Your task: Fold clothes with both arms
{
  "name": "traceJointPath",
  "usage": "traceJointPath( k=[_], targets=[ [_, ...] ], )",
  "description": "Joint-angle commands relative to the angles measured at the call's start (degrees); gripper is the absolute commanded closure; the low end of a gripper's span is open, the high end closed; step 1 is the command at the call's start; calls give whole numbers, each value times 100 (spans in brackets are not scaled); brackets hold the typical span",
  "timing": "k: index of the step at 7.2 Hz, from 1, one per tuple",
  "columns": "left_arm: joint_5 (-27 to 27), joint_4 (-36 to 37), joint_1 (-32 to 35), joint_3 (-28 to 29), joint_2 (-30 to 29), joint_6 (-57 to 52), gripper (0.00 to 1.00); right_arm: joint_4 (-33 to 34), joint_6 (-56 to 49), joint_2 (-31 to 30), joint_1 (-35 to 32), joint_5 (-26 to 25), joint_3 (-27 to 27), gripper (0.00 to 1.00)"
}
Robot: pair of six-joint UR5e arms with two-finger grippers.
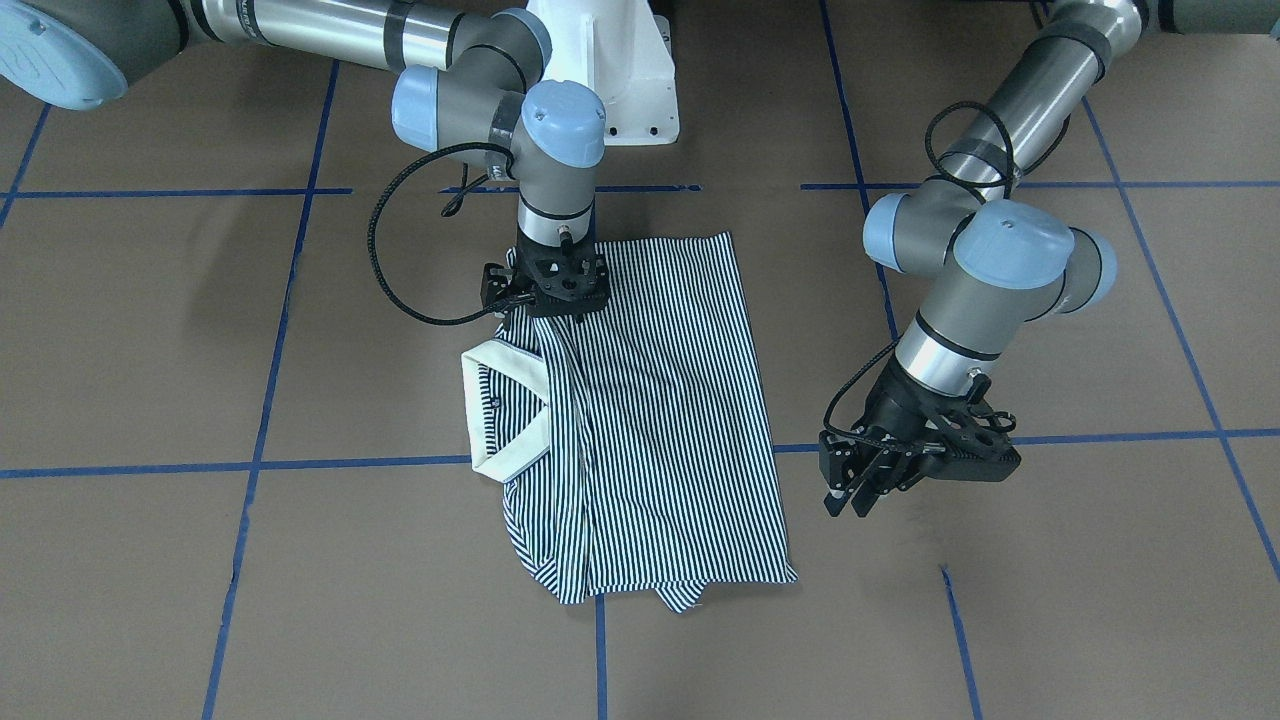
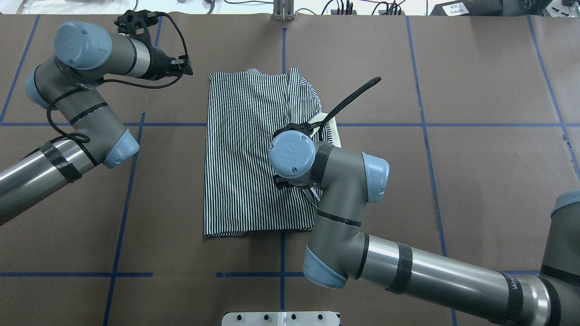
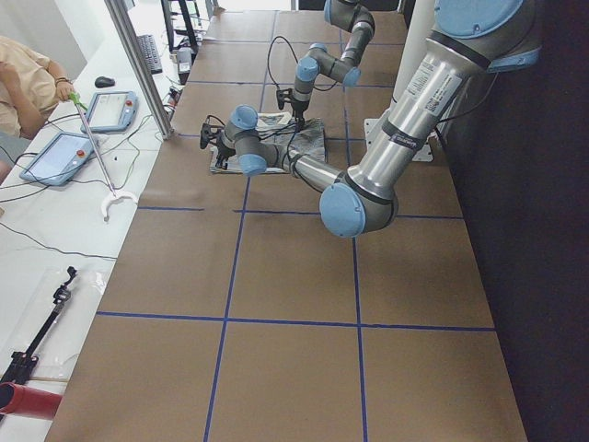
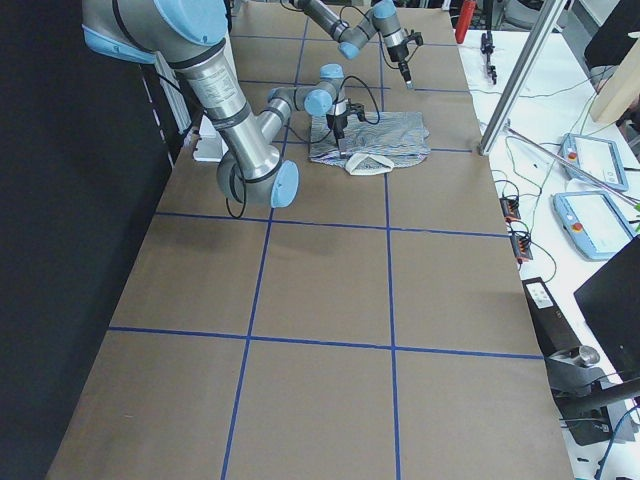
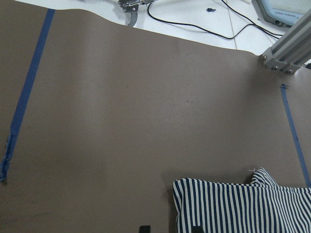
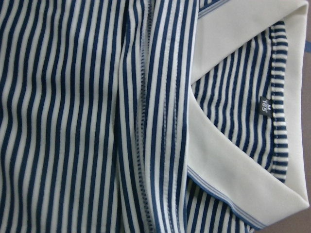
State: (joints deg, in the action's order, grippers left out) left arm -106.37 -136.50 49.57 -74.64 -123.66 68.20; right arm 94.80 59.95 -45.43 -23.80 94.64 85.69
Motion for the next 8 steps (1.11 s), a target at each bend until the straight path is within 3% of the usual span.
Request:
traceJointPath(
  k=[1,4,6,8],
  targets=[
    [-7,0,0,-15,9,0,60,12,-62,-18,-1,2,-79,4],
    [-7,0,0,-50,9,0,60,39,-307,-245,-133,46,34,4],
    [-7,0,9,-59,9,0,60,74,-902,-990,-413,81,839,4],
    [-7,0,9,-59,9,0,60,468,-1064,-1134,-660,318,1203,4]
  ],
)
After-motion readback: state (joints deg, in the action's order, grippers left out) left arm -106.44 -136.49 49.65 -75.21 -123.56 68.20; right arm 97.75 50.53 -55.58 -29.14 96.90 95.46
